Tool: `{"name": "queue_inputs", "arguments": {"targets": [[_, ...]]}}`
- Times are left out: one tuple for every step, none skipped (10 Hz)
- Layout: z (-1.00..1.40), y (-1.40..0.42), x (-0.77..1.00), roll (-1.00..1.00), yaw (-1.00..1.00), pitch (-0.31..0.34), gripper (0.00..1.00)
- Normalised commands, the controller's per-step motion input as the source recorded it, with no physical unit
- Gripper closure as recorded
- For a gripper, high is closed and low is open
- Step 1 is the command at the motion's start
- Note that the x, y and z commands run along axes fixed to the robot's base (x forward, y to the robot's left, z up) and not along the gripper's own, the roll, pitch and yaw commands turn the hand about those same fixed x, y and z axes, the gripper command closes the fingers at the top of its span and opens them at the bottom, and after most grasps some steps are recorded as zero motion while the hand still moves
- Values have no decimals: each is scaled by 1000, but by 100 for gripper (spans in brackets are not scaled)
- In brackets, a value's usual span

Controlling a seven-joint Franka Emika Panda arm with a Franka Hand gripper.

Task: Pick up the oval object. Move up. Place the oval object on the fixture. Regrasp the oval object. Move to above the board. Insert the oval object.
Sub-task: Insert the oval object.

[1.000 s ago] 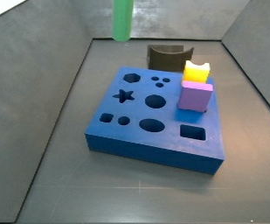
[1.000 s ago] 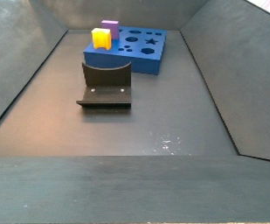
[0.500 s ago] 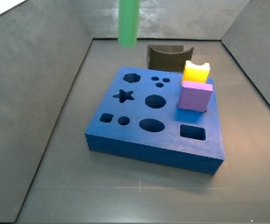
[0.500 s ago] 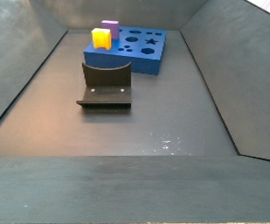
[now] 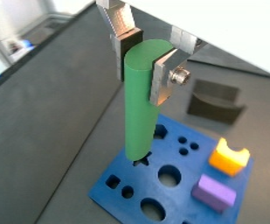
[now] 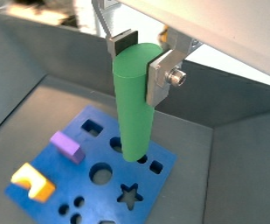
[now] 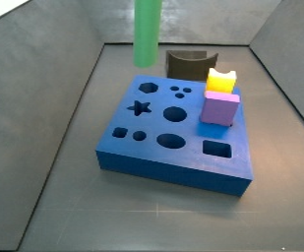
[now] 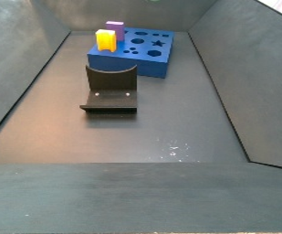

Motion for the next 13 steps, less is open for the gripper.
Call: {"name": "queue_inputs", "arguments": {"targets": [[-77, -103, 9, -103, -943, -99, 100], [-66, -103, 71, -113, -906, -83, 100], [-57, -74, 54, -120, -929, -73, 100], [-89, -54, 83, -123, -920, -81, 100], [-237, -17, 189, -109, -869, -69, 100], [-303, -14, 149, -77, -906, -56, 100], [-286, 0, 69, -81, -963, -59, 100], [-277, 0, 83, -87, -954, -64, 100], [-246, 0, 49, -93, -977, -64, 100], [-294, 0, 31, -83, -991, -90, 100], [-411, 0, 0, -26, -1000, -126, 100], [-420, -3, 0, -24, -1000, -130, 100], [-429, 0, 0, -30, -1000, -139, 100]]}}
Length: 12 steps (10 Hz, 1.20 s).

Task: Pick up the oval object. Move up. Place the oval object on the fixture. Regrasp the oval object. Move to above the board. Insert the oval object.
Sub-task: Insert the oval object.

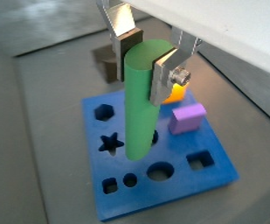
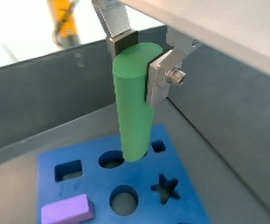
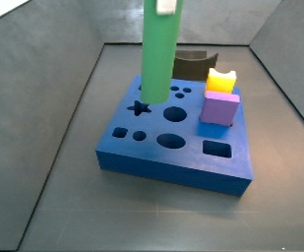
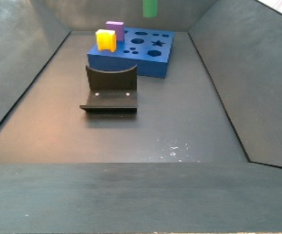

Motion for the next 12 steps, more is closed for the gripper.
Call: {"name": "queue_inputs", "arguments": {"targets": [[-443, -6, 0, -33, -1000, -157, 100], [-494, -63, 40, -10, -946, -153, 100], [-449, -140, 106, 0, -871, -113, 100], [23, 0, 0, 0, 0, 30, 100], [0, -23, -91, 0, -6, 0, 100], [-131, -506, 466, 131, -146, 0, 100], [-129, -520, 700, 143, -140, 0, 100], [-169, -497, 683, 149, -151, 0, 100], [0, 0, 0, 0, -20, 23, 100], [-317, -17, 77, 0, 0, -23, 100], [-697, 0, 0, 0, -186, -124, 100], [-694, 0, 37, 0, -166, -80, 100]]}}
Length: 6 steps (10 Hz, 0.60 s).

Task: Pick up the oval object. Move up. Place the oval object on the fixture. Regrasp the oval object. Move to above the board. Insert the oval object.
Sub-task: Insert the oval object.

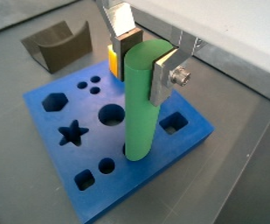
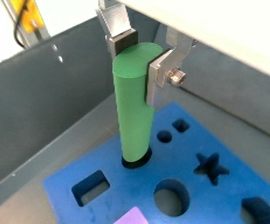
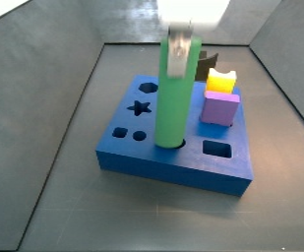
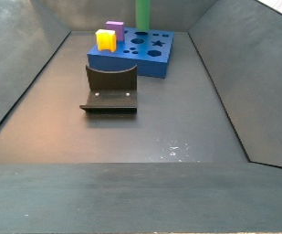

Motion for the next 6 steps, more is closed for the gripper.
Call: {"name": "queue_inputs", "arguments": {"targets": [[0, -3, 0, 20, 0, 0, 100], [-66, 0, 0, -24, 0, 0, 100], [-351, 29, 0, 0, 0, 0, 100], [-486, 80, -97, 0, 0, 0, 100], [-551, 83, -109, 0, 0, 0, 100], [-617, 186, 0, -16, 0, 3, 100]]}}
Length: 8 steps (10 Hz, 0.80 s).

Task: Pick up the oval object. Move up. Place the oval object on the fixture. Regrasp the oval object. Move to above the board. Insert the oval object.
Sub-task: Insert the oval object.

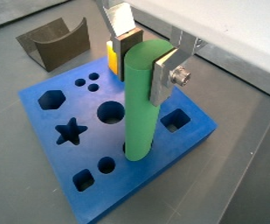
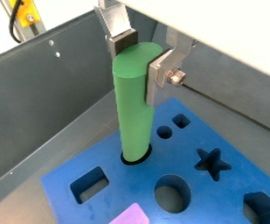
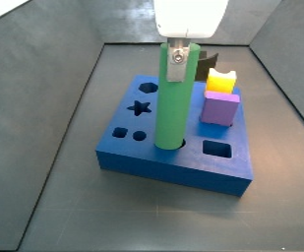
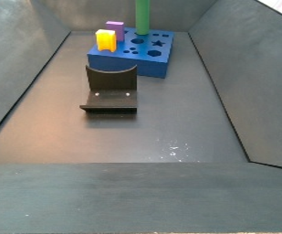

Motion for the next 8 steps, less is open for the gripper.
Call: {"name": "queue_inputs", "arguments": {"targets": [[-651, 249, 214, -33, -6, 44, 100], [-709, 40, 446, 0, 0, 44, 100], [-740, -163, 557, 59, 0, 0, 100], [-726, -420, 369, 114, -46, -19, 100], [-720, -491, 3, 137, -149, -66, 100], [-754, -457, -137, 111, -206, -59, 100], [-754, -431, -237, 79, -240, -76, 100], [-963, -334, -111, 79, -166, -113, 100]]}}
